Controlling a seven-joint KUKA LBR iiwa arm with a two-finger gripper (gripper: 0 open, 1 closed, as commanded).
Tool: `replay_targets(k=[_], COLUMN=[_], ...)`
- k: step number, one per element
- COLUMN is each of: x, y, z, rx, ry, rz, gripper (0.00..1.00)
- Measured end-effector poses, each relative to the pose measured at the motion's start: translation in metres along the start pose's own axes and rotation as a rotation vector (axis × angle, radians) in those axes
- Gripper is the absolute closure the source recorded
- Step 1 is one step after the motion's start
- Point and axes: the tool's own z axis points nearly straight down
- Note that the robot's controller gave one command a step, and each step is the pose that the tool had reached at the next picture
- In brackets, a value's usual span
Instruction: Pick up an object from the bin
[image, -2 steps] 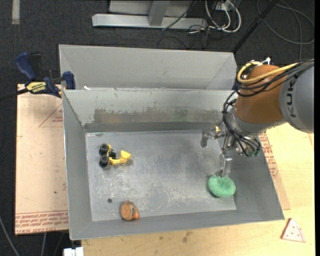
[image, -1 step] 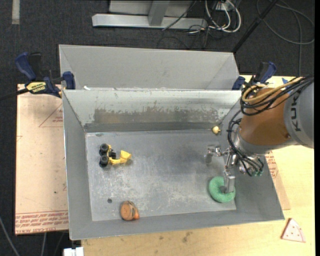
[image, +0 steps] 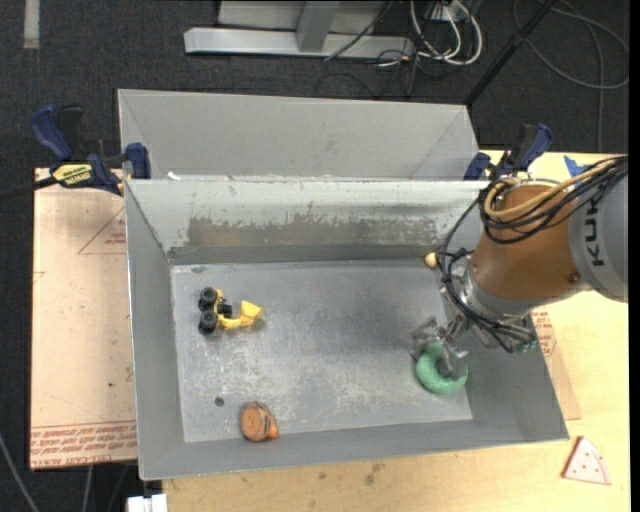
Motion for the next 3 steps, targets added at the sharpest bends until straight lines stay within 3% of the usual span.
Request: replay_targets(k=[3], x=[0.000], y=[0.000], z=[-0.012], rx=[0.002], ry=[-0.003], rz=[0.001], gripper=[1.00])
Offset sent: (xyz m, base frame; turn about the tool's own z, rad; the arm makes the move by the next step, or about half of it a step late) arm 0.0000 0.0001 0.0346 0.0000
